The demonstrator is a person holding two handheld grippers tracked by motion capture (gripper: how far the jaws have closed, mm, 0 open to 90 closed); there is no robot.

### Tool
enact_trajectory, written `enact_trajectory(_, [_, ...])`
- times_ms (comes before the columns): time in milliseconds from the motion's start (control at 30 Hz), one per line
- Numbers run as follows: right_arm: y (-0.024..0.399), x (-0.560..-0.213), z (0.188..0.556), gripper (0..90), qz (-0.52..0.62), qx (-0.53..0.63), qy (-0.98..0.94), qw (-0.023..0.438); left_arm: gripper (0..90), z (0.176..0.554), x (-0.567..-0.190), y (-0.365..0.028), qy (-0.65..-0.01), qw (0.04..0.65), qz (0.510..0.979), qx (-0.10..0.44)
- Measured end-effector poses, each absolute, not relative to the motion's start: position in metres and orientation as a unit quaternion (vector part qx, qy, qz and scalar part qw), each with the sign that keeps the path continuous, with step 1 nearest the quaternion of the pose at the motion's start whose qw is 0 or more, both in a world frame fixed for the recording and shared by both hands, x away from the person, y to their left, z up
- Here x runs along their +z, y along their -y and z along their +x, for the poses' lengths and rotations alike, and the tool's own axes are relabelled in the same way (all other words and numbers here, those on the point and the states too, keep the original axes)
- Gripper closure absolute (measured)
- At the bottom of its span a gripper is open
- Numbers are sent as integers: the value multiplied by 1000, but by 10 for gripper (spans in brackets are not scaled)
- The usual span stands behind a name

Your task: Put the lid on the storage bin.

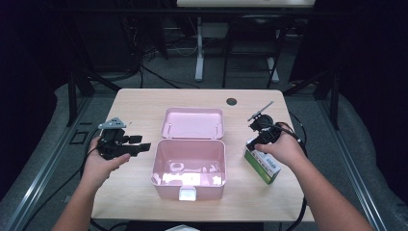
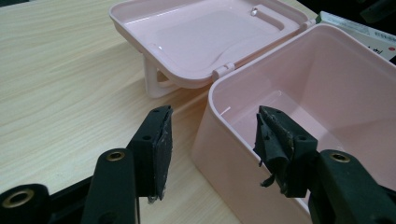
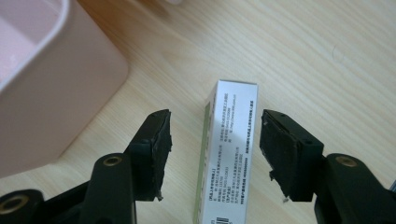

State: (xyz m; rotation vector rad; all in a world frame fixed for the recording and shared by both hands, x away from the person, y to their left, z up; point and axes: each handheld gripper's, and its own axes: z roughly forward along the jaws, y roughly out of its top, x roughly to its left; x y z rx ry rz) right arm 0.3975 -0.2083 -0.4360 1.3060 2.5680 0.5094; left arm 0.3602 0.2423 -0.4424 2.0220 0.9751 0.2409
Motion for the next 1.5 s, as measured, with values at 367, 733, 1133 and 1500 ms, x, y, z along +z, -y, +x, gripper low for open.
enact_trajectory(367, [214,-447,406,455,462,120,-875,83,462,360,-442,-243,-391,425,811,96])
enact_trajectory(733, [220,-459,409,470,469,86,-876,70,462,362,-444,-243,-393,428,808,96])
enact_trajectory(1133, [219,-466,411,492,474,62,-877,49,463,361,-444,-243,-399,427,805,101])
enact_trajectory(1500, [219,-473,411,558,477,46,-877,23,462,362,-444,-245,-394,426,810,93])
